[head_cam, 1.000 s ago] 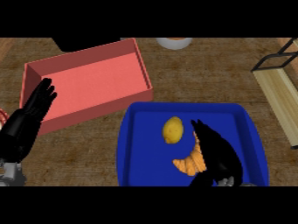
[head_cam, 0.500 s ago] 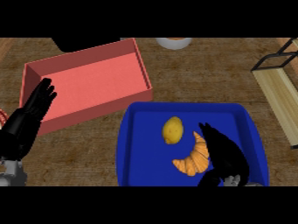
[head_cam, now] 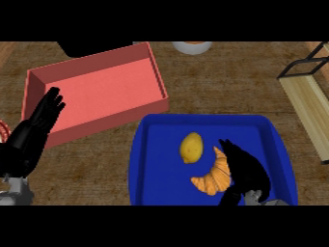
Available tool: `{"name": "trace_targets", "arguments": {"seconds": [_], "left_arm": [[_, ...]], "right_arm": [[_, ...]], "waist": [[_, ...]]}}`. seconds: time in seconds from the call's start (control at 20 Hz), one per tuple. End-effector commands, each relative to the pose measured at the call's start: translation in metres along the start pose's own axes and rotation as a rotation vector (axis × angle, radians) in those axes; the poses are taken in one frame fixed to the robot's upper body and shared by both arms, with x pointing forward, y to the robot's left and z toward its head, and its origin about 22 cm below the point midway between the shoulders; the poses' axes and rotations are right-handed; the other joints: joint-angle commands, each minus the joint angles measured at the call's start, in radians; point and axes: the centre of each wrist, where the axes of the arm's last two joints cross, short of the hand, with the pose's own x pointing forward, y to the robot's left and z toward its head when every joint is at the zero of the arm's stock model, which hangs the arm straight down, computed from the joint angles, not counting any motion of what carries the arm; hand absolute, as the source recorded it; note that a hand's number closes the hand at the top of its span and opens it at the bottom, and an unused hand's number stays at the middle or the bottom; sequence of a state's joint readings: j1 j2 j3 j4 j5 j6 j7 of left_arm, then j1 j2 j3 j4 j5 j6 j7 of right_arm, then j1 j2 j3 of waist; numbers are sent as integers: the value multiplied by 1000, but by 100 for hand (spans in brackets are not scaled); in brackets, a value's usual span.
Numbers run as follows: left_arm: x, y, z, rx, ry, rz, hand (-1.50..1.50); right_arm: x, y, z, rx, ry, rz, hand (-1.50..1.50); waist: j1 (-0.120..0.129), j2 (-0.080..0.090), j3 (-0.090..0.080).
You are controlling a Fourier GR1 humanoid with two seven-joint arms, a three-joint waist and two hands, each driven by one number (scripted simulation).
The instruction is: Pick the croissant from the tray and place it in the tiered shelf
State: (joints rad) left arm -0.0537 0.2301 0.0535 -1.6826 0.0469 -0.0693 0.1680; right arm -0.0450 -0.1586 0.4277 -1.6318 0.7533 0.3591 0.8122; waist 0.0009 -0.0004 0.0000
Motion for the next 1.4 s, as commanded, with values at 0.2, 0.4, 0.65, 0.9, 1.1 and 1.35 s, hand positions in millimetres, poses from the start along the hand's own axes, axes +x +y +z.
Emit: {"name": "trace_targets", "arguments": {"seconds": [0.2,0.4,0.65,0.9,1.1,1.35], "left_arm": [[-5,-4,-6,9,-16,-7,0],[21,-1,5,3,-11,5,0],[0,-23,1,-4,-16,-1,0],[14,-1,-14,-5,-6,-6,0],[19,14,-6,-2,-2,-5,0],[0,-19,-1,-10,-13,-2,0]], "right_arm": [[-8,10,-14,63,-12,-23,-150],[-12,44,-29,77,-7,-31,-150],[-12,62,-39,65,-17,-41,-150],[-21,53,-38,-41,-5,-9,150],[-36,57,-42,-189,-54,44,150],[-42,37,-37,-253,-76,70,150]], "waist": [[-2,0,0],[2,0,0],[5,2,0],[0,1,0],[6,1,1],[-1,0,0]]}}
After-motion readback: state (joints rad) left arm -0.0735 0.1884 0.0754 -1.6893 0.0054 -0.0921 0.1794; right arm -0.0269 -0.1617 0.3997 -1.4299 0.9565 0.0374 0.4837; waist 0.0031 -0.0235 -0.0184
